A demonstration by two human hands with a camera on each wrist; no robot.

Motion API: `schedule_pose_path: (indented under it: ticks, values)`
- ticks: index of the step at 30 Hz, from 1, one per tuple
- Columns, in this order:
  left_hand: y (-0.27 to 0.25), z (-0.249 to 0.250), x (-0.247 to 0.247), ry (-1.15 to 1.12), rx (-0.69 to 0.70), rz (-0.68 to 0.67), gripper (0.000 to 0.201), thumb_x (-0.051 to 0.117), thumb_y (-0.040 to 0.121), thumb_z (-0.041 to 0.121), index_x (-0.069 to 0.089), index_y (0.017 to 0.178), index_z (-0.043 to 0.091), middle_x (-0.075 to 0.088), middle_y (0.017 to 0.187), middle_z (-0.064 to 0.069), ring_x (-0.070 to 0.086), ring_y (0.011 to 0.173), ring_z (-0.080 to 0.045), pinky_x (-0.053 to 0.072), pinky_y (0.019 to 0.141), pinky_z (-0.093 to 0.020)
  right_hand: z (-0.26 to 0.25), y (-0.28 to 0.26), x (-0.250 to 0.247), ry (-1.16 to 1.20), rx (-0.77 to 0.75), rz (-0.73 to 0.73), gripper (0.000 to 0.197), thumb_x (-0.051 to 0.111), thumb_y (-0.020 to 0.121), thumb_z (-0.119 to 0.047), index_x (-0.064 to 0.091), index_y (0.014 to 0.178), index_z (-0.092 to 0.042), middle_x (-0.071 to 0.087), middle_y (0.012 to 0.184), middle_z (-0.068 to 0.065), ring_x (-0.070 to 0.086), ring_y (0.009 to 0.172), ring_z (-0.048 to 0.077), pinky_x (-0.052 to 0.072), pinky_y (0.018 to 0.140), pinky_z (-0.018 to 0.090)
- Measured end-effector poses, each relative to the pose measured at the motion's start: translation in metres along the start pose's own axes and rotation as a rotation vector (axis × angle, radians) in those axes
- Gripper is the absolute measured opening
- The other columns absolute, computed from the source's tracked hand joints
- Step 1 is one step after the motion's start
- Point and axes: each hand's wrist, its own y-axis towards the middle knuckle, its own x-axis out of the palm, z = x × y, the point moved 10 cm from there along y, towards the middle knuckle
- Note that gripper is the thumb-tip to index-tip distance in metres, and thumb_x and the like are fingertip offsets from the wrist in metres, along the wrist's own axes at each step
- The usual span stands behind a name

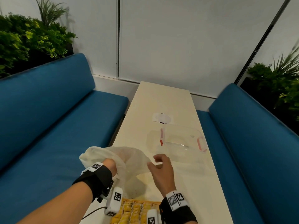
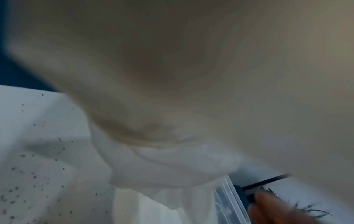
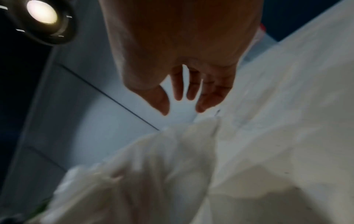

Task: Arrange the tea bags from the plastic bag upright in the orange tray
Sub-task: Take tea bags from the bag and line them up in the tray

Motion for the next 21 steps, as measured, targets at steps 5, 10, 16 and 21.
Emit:
schedule_pose_path:
  ticks: [5, 10, 16, 21]
  values:
    - [0.004, 0.026, 0.030, -0.605, 0.049, -0.098, 0.036, 0.038, 0.104, -0.002, 0.046, 0.071, 0.008, 0.046, 0.078, -0.008, 0.046, 0.076, -0.023, 0.043, 0.079, -0.030, -0.052, -0.024, 0.047, 0.130, -0.075, -0.362, 0.041, 0.081, 0.066, -0.049, 0.067, 0.100, -0.031, 0.068, 0.097, -0.001, 0.067, 0.072, 0.022, 0.051, 0.056, 0.024]
    - [0.010, 0.034, 0.035, -0.613, 0.109, -0.061, 0.045, 0.038, 0.103, -0.007, 0.035, 0.068, 0.022, 0.042, 0.078, 0.001, 0.041, 0.065, -0.005, 0.046, 0.061, -0.013, -0.053, -0.015, 0.046, -0.011, -0.097, -0.281, 0.017, 0.075, 0.079, -0.020, 0.069, 0.094, -0.025, 0.066, 0.087, -0.001, 0.066, 0.062, 0.016, 0.059, 0.055, 0.032]
    - [-0.008, 0.068, 0.025, -0.595, 0.357, -0.255, 0.006, 0.067, 0.091, 0.008, 0.070, 0.088, 0.004, 0.059, 0.072, -0.009, 0.047, 0.056, -0.014, 0.038, 0.052, -0.026, -0.041, 0.015, 0.008, -0.111, -0.112, -0.051, 0.010, 0.064, 0.088, -0.015, 0.068, 0.081, -0.021, 0.070, 0.075, -0.001, 0.068, 0.058, 0.019, 0.060, 0.058, 0.041]
    - [-0.030, 0.051, 0.004, -0.853, 0.376, -0.453, 0.013, 0.069, 0.096, 0.021, 0.069, 0.105, 0.012, 0.068, 0.092, -0.004, 0.056, 0.070, -0.013, 0.041, 0.059, -0.023, -0.044, 0.023, -0.007, -0.095, -0.149, 0.008, 0.013, 0.064, 0.089, -0.008, 0.066, 0.080, -0.017, 0.068, 0.076, 0.003, 0.066, 0.056, 0.022, 0.059, 0.054, 0.032]
